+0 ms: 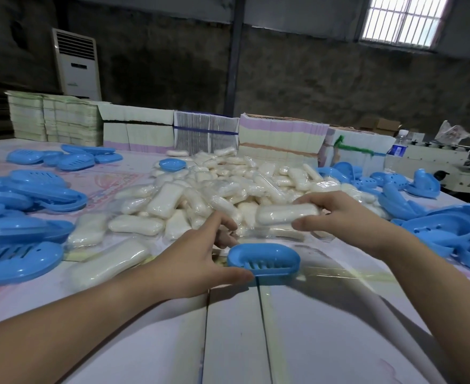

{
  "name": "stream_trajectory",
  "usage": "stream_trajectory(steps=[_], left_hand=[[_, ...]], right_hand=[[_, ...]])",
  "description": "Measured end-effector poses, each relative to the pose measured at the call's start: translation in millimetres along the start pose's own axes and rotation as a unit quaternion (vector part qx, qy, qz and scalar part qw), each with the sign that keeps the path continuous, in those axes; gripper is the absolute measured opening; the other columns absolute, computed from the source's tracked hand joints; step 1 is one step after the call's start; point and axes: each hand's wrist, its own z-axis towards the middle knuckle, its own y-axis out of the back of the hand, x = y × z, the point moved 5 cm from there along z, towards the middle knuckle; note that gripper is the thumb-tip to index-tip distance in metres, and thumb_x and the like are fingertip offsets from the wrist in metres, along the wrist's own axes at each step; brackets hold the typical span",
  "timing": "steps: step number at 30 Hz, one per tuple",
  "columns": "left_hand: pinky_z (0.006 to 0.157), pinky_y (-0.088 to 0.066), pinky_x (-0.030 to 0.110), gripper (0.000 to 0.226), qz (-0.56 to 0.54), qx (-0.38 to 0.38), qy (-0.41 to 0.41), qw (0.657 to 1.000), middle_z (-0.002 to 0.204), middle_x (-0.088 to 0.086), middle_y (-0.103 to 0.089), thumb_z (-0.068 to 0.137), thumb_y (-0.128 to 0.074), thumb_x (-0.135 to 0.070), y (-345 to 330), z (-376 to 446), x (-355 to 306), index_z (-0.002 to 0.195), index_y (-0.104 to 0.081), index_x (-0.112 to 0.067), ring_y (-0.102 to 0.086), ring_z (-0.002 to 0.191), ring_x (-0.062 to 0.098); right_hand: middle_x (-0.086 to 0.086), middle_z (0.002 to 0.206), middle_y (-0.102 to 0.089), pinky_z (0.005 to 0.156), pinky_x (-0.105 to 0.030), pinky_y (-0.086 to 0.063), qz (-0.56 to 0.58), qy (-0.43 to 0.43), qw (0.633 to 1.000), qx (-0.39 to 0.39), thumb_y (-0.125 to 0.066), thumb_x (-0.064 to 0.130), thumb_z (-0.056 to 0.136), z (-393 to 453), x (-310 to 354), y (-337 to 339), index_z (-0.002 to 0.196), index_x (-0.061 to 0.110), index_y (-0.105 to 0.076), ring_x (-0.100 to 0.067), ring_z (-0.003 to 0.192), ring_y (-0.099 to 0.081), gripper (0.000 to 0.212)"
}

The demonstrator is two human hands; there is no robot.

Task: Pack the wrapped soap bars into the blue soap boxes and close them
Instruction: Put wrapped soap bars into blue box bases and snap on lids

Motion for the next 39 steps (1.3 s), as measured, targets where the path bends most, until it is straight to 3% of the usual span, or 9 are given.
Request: stream_trajectory(steps=[4,8,14,20,26,30,34,39], left_hand=[[0.070,-0.043,0.009,0.061,-0.003,0.006,0.011,1.000,0.110,-0.017,-0.065,0.069,-0.087,-0.045,0.4,0.0,0.8,0.111,-0.043,-0.045,-0.058,0.092,-0.006],[0.069,-0.043,0.008,0.059,-0.015,0.011,0.016,1.000,0.108,-0.017,-0.066,0.066,-0.088,-0.048,2.6,0.5,2.7,0.110,-0.049,-0.046,-0.061,0.093,-0.002],[0.076,-0.051,0.021,0.043,-0.010,0.001,0.005,1.000,0.095,-0.031,-0.064,0.069,-0.089,-0.038,1.7,2.2,1.2,0.102,-0.062,-0.037,-0.064,0.086,0.013],[0.066,-0.044,0.011,0.037,0.006,0.000,0.008,1.000,0.094,-0.017,-0.065,0.067,-0.088,-0.041,1.3,0.8,0.8,0.096,-0.066,-0.039,-0.057,0.072,-0.002],[0.064,-0.044,0.011,0.035,0.004,0.000,0.011,1.000,0.095,-0.016,-0.064,0.067,-0.088,-0.042,0.9,1.0,2.5,0.094,-0.066,-0.039,-0.054,0.063,0.000],[0.065,-0.044,0.013,0.038,0.000,-0.002,0.016,1.000,0.096,-0.013,-0.065,0.065,-0.089,-0.043,0.1,2.2,5.6,0.096,-0.067,-0.039,-0.054,0.064,-0.001],[0.064,-0.045,0.014,0.038,-0.006,0.004,0.014,1.000,0.095,-0.010,-0.066,0.065,-0.090,-0.042,-0.2,2.5,6.0,0.096,-0.068,-0.038,-0.053,0.063,0.000],[0.063,-0.043,0.011,0.039,0.006,0.003,0.017,1.000,0.094,-0.011,-0.065,0.064,-0.090,-0.043,0.1,2.3,6.2,0.096,-0.068,-0.040,-0.054,0.064,0.000]], right_hand=[[0.016,0.097,-0.064,0.069,-0.010,-0.038,-0.090,0.027,0.992,0.084,-0.084,0.033,0.070,-1.3,2.7,-23.3,0.099,0.036,-0.070,0.007,0.083,-0.057,0.033],[0.025,0.100,-0.061,0.072,-0.008,-0.041,-0.120,0.054,0.986,0.106,-0.083,0.036,0.072,1.0,4.6,-40.1,0.098,0.044,-0.065,0.009,0.094,-0.053,0.032],[0.031,0.099,-0.059,0.073,-0.008,-0.040,-0.117,0.069,0.983,0.124,-0.082,0.041,0.073,-0.2,5.0,-43.5,0.095,0.047,-0.066,0.008,0.094,-0.053,0.028],[0.024,0.106,-0.063,0.073,-0.010,-0.037,-0.120,0.062,0.984,0.118,-0.081,0.050,0.070,1.0,4.8,-30.2,0.098,0.046,-0.070,0.007,0.100,-0.053,0.030],[0.007,0.087,-0.067,0.073,-0.023,-0.043,-0.130,0.016,0.982,0.133,-0.086,0.045,0.067,-3.2,-8.7,-14.0,0.089,0.038,-0.076,-0.008,0.081,-0.058,0.025],[-0.011,0.079,-0.066,0.071,-0.030,-0.038,-0.089,0.022,0.985,0.144,-0.086,0.035,0.070,-1.3,-5.8,-23.9,0.087,0.032,-0.078,-0.012,0.072,-0.054,0.018],[0.014,0.066,-0.065,0.058,-0.008,-0.038,-0.062,0.005,0.988,0.138,-0.085,0.031,0.070,-0.9,-7.0,-26.9,0.086,0.029,-0.080,0.005,0.063,-0.055,0.016],[0.019,0.065,-0.063,0.055,-0.008,-0.038,-0.085,-0.003,0.987,0.133,-0.083,0.038,0.071,2.2,-8.9,-29.4,0.088,0.030,-0.080,0.007,0.064,-0.054,0.020]])
